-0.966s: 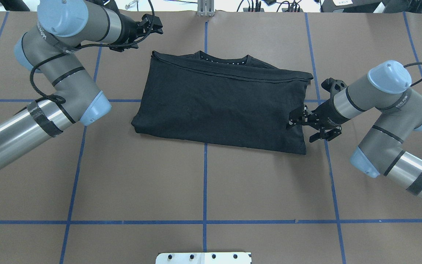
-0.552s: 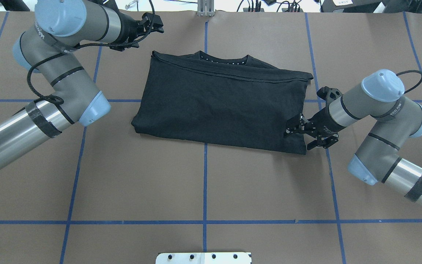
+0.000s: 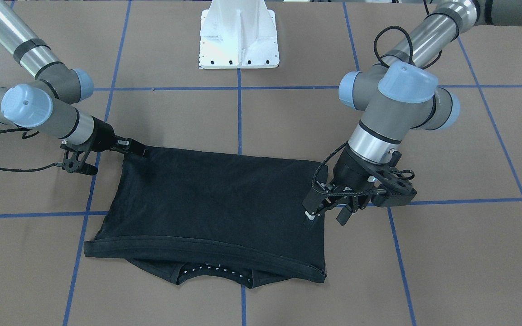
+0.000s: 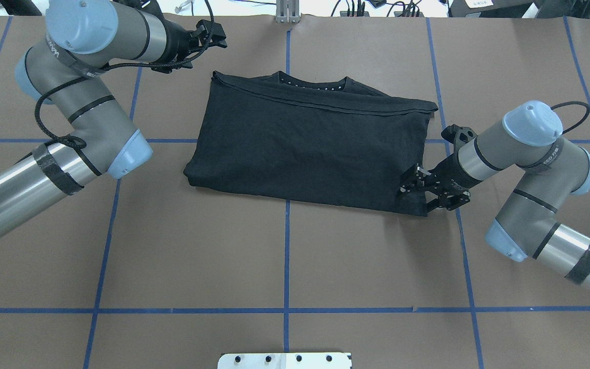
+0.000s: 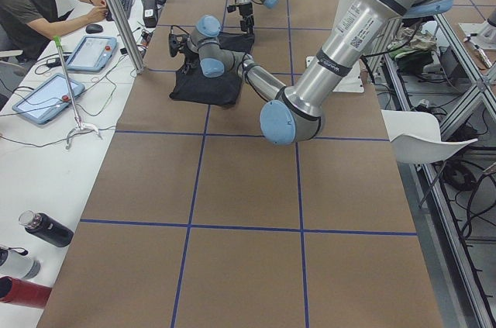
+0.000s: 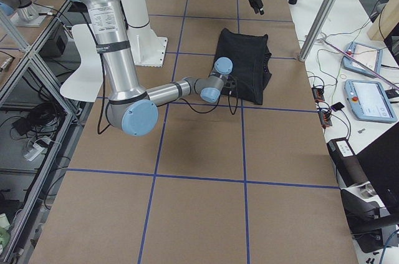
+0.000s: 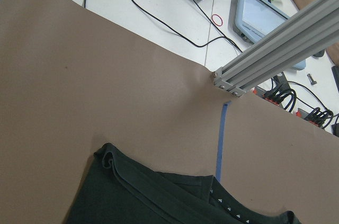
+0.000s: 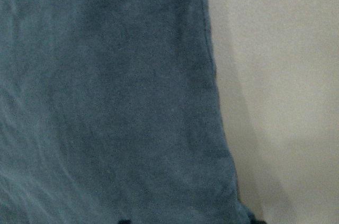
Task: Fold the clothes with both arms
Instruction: 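Move the right gripper to the folded shirt's side edge and grasp it, then drag the shirt's side edge toward the robot with the right gripper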
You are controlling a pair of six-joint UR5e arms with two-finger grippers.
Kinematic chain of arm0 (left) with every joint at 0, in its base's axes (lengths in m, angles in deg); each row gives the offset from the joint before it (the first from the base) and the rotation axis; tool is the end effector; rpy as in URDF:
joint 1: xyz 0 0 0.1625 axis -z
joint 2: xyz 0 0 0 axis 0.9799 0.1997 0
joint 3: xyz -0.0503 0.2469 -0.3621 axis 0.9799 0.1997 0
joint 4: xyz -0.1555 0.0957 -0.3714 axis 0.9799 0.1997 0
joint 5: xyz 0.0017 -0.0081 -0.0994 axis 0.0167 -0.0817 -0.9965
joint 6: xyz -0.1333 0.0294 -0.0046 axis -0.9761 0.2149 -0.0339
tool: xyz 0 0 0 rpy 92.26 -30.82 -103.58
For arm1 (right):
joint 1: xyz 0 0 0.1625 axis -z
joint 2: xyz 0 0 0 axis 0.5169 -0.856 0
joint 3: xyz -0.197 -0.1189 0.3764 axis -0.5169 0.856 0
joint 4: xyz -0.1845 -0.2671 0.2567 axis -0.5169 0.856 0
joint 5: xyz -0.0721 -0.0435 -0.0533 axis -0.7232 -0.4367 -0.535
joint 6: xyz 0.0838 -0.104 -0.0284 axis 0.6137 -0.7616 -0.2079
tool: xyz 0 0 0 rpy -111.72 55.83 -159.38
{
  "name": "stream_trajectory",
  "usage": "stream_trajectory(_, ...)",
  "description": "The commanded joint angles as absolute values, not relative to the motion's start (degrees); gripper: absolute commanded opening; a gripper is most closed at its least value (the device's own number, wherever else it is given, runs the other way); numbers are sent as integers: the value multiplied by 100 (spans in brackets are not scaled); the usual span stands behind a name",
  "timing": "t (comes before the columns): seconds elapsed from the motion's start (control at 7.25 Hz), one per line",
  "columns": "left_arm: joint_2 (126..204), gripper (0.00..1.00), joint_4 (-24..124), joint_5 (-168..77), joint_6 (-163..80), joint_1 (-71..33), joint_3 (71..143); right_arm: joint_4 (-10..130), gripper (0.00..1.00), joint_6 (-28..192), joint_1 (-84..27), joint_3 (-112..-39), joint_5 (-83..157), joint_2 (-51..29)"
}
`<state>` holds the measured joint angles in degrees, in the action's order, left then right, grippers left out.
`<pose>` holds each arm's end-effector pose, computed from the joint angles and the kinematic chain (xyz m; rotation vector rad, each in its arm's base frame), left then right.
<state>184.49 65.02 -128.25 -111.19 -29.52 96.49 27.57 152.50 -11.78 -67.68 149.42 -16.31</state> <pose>0.4355 -0.6521 0.2587 0.3758 1.2123 -0.5045 -0.4411 -0.4596 0.4883 -0.3039 -1.1301 0.2312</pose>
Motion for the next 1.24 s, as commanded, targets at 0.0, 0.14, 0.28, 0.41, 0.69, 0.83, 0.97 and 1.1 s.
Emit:
stream_trajectory(0.0,18446,99,6502,-12825,-11119,-2952,9667,2757,64,15250,-1168,-6771,14933,-1658)
stream_trajectory(0.14,18446,99,6502,-12825,-11119,-2952,9685,2740,17,15241,-1168,-6780,14933,-1658)
stream_trajectory(0.28,18446,99,6502,-12825,-11119,-2952,9685,2740,0,15241,-1168,-6789,14977,-1650)
stream_trajectory(0.41,18437,98,6502,-12825,-11119,-2952,9685,2757,0,15241,-1159,-6789,15038,-1650)
stream_trajectory(0.69,18437,97,6502,-12825,-11128,-2952,9693,2757,0,15250,-1159,-6902,15475,-1623)
stream_trajectory(0.83,18428,96,6502,-12825,-11119,-2944,9711,2757,0,15302,-1167,-7155,15583,-1667)
stream_trajectory(0.97,18419,96,6502,-12825,-11119,-2944,9746,2749,0,15511,-1046,-7480,15714,-1711)
stream_trajectory(1.1,18411,96,6502,-12825,-11119,-2944,9781,2748,0,15679,-784,-7683,15950,-1668)
